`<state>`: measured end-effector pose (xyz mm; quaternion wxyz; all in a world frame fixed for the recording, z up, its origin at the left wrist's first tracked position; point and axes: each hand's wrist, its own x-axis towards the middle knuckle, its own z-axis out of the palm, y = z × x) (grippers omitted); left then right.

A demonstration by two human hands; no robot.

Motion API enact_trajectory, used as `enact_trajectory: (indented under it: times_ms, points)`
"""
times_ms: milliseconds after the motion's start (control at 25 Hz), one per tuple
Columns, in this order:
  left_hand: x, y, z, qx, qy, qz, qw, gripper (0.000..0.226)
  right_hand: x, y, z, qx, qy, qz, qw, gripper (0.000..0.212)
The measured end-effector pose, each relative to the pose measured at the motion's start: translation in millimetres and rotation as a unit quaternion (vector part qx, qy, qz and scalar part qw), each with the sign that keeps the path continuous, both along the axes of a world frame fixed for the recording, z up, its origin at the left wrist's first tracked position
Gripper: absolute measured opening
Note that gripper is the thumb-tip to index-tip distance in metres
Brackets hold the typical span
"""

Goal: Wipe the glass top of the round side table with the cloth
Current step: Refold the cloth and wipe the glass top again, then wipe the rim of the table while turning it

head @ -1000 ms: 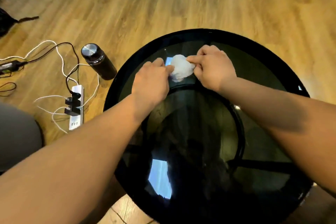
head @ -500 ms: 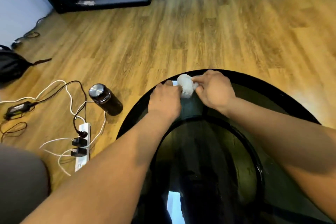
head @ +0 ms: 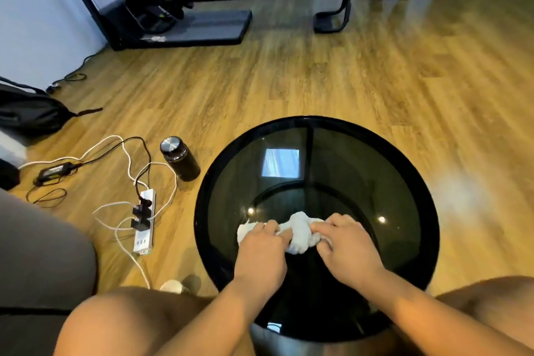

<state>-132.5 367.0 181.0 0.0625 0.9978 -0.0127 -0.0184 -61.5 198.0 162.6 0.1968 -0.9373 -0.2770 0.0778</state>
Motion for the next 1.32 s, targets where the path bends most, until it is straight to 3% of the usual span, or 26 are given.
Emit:
enact_trajectory:
  times_ms: [80,240,360,440,520,600,760,840,920,1000,1040,1080,1120,1200,1240,1280,1320]
  points:
    - [-40,-12,-3,-0.061,0.01,0.005,0.998,0.027,-39,-18,-4,0.004,0.007,0.007,1.0,0.04]
    - [-107,-32,2,-0.03,0.016,0.0,0.999,0.035,-105,-46,4,-0.008,0.046,0.037,0.998,0.032]
    - [-118,-41,12,-0.015,0.057,0.003,0.998,0.035,-105,-48,23,-0.044,0.121,0.089,0.988,0.031]
    - [-110,-39,21,-0.039,0.075,0.024,0.996,0.03,-94,-50,43,0.033,0.216,0.07,0.973,0.03]
    - [-104,-35,36,-0.18,0.064,0.092,0.977,0.018,-85,-58,66,0.179,0.279,-0.015,0.943,0.029]
    - [-104,-34,58,-0.363,0.062,0.178,0.912,0.012,-82,-67,87,0.3,0.322,-0.103,0.892,0.029]
    - [-85,-41,88,-0.569,0.094,0.273,0.77,0.022,-85,-57,114,0.399,0.375,-0.151,0.823,0.023]
    - [-64,-43,88,-0.669,0.102,0.303,0.671,0.033,-84,-38,114,0.403,0.36,-0.144,0.829,0.019]
    - [-40,-43,84,-0.763,0.127,0.279,0.569,0.047,-76,-17,100,0.368,0.309,-0.112,0.87,0.026]
    - [-17,-38,77,-0.811,0.144,0.221,0.522,0.055,-55,0,82,0.319,0.265,-0.101,0.904,0.052]
    - [-9,-31,77,-0.812,0.142,0.201,0.529,0.054,-42,8,75,0.319,0.258,-0.126,0.903,0.054]
    - [4,-19,71,-0.791,0.119,0.193,0.569,0.048,-21,17,64,0.327,0.26,-0.145,0.897,0.046]
    - [19,-3,65,-0.736,0.077,0.2,0.643,0.039,4,27,56,0.326,0.256,-0.159,0.896,0.038]
    - [42,36,53,-0.538,-0.033,0.252,0.804,0.033,55,49,46,0.312,0.274,-0.172,0.893,0.029]
    - [44,57,51,-0.442,-0.071,0.297,0.843,0.034,72,63,47,0.297,0.3,-0.168,0.891,0.028]
    - [46,78,47,-0.392,-0.102,0.35,0.845,0.034,92,77,52,0.286,0.305,-0.159,0.894,0.027]
    - [48,98,41,-0.373,-0.108,0.416,0.822,0.036,111,90,56,0.263,0.291,-0.146,0.908,0.027]
